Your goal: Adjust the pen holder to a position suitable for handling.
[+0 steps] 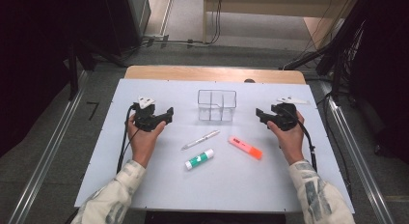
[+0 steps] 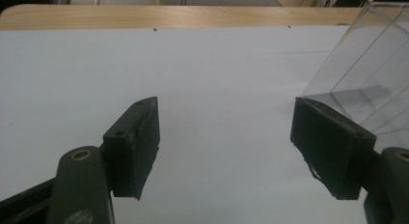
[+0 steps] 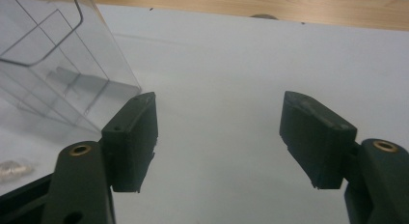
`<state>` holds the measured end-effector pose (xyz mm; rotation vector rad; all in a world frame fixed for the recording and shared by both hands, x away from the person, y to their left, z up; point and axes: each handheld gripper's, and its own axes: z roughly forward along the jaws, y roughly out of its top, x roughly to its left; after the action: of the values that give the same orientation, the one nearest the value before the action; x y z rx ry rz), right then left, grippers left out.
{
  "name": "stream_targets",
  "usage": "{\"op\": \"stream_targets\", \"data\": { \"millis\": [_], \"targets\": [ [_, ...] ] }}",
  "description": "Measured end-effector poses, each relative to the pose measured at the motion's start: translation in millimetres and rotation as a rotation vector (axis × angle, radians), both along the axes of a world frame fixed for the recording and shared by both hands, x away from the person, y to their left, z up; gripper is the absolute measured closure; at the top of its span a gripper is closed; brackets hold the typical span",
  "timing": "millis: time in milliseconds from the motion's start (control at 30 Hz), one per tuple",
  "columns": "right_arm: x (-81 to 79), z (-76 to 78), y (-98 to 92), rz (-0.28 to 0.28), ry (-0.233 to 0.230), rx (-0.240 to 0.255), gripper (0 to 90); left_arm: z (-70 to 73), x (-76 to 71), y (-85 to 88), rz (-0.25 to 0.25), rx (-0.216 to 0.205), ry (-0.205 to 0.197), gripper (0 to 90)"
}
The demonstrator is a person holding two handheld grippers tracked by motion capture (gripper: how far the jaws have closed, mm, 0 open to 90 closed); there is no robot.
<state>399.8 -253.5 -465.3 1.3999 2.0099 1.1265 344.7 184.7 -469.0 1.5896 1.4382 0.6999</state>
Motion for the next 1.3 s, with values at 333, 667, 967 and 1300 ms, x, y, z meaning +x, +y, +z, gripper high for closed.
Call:
{"op": "stream_targets", "data": {
  "millis": [333,667,967,1300],
  "targets": [
    [-45.2,0.5,-45.9,-0.005,-0.027,-0.014,23.0,-8.8,-35.9,19.4,-0.002,0.007,0.025,21.5],
    [-85.2,-4.4,-92.4,-0.087,-0.015,0.023,20.5,-14.8,-64.2,27.1,0.036,0.025,0.004,20.9],
    [-82.6,-6.9,-88.2,-0.102,-0.01,-0.012,20.2,-18.5,-58.6,31.5,0.049,0.008,0.016,20.9],
    [-82.7,-10.4,-82.3,-0.085,-0.002,-0.058,20.1,-19.1,-56.5,34.7,0.061,-0.023,0.018,20.9]
  ]
}}
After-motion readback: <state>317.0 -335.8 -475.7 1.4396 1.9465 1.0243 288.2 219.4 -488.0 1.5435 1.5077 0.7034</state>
